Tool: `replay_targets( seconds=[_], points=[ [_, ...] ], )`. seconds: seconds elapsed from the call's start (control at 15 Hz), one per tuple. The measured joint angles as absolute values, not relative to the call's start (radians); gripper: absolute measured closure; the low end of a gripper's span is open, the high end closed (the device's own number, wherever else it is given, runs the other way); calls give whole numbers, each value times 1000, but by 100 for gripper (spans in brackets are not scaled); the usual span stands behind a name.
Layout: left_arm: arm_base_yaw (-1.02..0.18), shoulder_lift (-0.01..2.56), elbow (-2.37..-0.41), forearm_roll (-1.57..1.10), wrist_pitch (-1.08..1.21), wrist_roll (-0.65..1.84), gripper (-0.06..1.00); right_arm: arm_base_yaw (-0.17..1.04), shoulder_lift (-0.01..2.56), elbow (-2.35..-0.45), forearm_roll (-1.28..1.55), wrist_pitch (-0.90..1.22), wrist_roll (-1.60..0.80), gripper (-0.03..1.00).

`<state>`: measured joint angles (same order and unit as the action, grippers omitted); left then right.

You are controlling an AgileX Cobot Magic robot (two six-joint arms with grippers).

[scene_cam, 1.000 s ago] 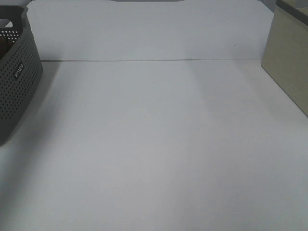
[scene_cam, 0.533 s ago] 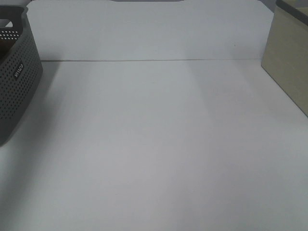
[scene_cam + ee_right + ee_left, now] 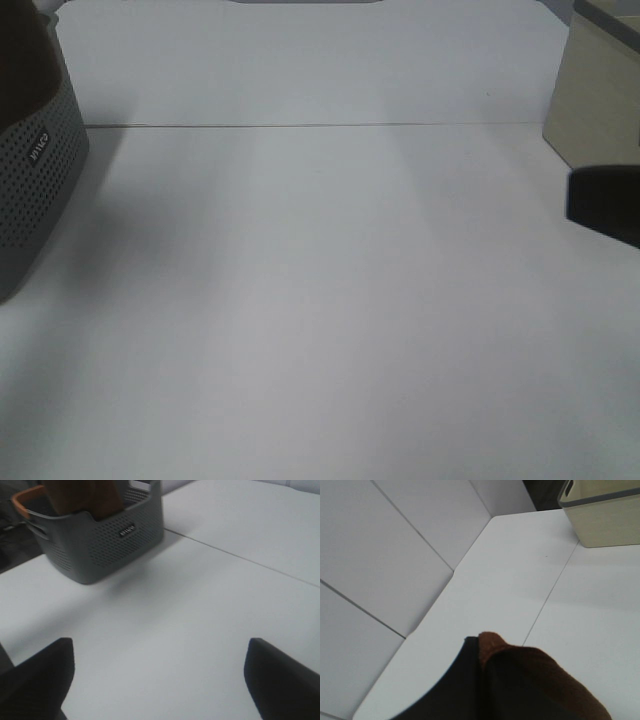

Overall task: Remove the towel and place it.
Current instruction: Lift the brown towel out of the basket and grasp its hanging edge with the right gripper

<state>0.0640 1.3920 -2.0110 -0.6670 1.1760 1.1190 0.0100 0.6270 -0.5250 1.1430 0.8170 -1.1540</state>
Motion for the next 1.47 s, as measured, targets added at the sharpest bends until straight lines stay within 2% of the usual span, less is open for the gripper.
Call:
replay_targets(
  seconds=[0.2, 0.6, 0.73, 0.93, 1.13, 1.27, 1.47],
  points=[
    [-80, 1401, -2011, -676, 1165, 1285, 94, 10, 915, -571, 1433, 974, -1574, 9],
    [-350, 1485, -2011, -521, 1038, 1354, 94, 10, 1338, -803, 1574, 1145, -1834, 10],
    [-468, 1532, -2011, -429, 984, 1387, 94, 90, 1510, -900, 1603, 1190, -1873, 11],
    [-544, 1553, -2011, -370, 933, 1387, 94, 184, 1628, -996, 1579, 1191, -1874, 11],
    [-580, 1555, -2011, -359, 921, 1387, 94, 185, 1687, -1065, 1581, 1190, -1867, 12],
    [-591, 1556, -2011, -353, 902, 1387, 94, 202, 1715, -1095, 1582, 1190, -1858, 12],
    [-591, 1556, -2011, -346, 865, 1378, 94, 293, 1723, -1098, 1552, 1182, -1855, 12]
  ],
)
